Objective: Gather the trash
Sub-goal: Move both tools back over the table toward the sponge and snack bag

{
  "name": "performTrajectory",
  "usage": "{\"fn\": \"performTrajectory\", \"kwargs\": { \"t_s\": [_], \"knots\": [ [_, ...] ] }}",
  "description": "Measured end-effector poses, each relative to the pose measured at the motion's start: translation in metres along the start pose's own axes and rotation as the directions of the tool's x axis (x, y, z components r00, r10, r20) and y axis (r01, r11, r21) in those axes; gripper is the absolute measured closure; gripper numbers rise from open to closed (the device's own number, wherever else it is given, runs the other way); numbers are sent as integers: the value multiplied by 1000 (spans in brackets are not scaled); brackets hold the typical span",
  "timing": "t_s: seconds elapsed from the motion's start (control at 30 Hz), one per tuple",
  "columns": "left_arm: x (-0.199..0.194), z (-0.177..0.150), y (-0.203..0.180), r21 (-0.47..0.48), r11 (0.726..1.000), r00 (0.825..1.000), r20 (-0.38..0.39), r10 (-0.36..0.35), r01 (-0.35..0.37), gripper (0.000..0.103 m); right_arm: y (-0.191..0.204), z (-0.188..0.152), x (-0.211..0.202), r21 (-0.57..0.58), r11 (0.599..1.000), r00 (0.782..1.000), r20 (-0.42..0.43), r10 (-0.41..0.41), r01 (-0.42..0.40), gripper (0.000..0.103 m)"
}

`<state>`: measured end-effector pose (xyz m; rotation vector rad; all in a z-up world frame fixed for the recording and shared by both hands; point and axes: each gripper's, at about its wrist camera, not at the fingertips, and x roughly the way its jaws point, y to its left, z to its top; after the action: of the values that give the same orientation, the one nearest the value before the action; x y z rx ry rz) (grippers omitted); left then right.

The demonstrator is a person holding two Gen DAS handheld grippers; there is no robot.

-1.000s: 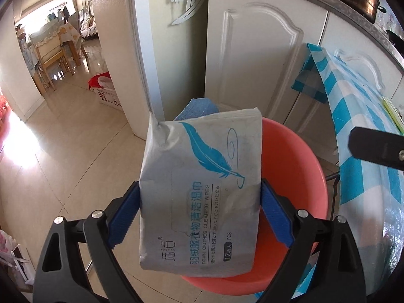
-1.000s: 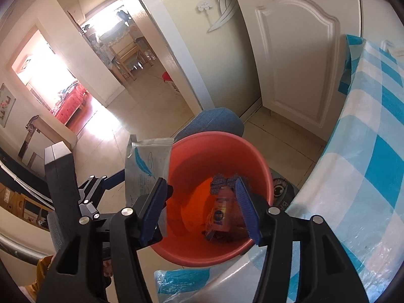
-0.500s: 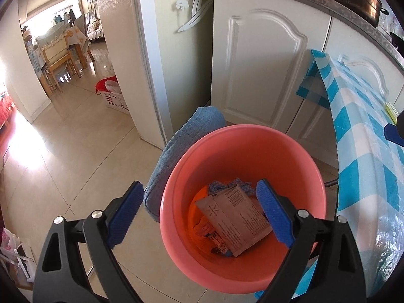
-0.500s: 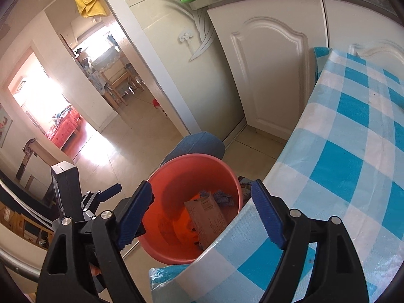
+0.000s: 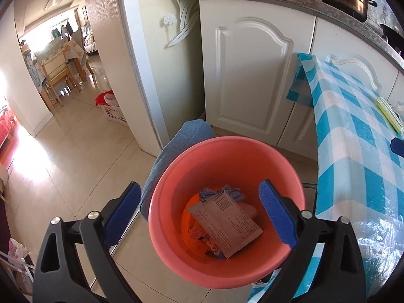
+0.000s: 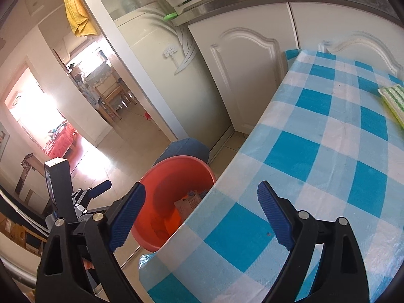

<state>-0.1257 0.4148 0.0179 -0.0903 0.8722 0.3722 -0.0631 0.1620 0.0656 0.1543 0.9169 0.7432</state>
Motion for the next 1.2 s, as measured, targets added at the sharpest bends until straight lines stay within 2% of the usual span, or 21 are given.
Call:
{"fn": "performTrajectory", "kwargs": {
  "t_s": [0.2, 0.3, 0.4, 0.67, 0.8, 1.0, 1.2],
  "knots": [
    [-13, 8, -21, 32, 999, 1000, 16, 1, -2, 5, -15, -7, -31, 3, 1000, 996, 84, -21, 21, 10],
    [-19, 11, -33, 46, 999, 1000, 22, -7, 6, 5, -22, -10, -48, -17, 998, 988, 147, -52, 55, 10],
    [-23, 14, -44, 52, 998, 999, 20, -37, 36, 4, -30, -13, -64, -33, 996, 978, 197, -73, 81, 5],
    [-34, 21, -70, 62, 991, 992, 14, -123, 121, 4, -67, -20, -97, 44, 992, 964, 235, -128, 121, 5],
    [-40, 23, -87, 80, 985, 988, 11, -157, 155, 4, -88, -24, -116, 82, 985, 949, 268, -169, 152, 5],
    [-43, 24, -117, 94, 968, 973, -18, -230, 231, 4, -127, -32, -147, 142, 973, 923, 317, -219, 182, 5],
    [-47, 22, -161, 156, 947, 960, -39, -278, 280, 4, -172, -45, -169, 210, 953, 910, 308, -278, 220, 5]
  ]
}}
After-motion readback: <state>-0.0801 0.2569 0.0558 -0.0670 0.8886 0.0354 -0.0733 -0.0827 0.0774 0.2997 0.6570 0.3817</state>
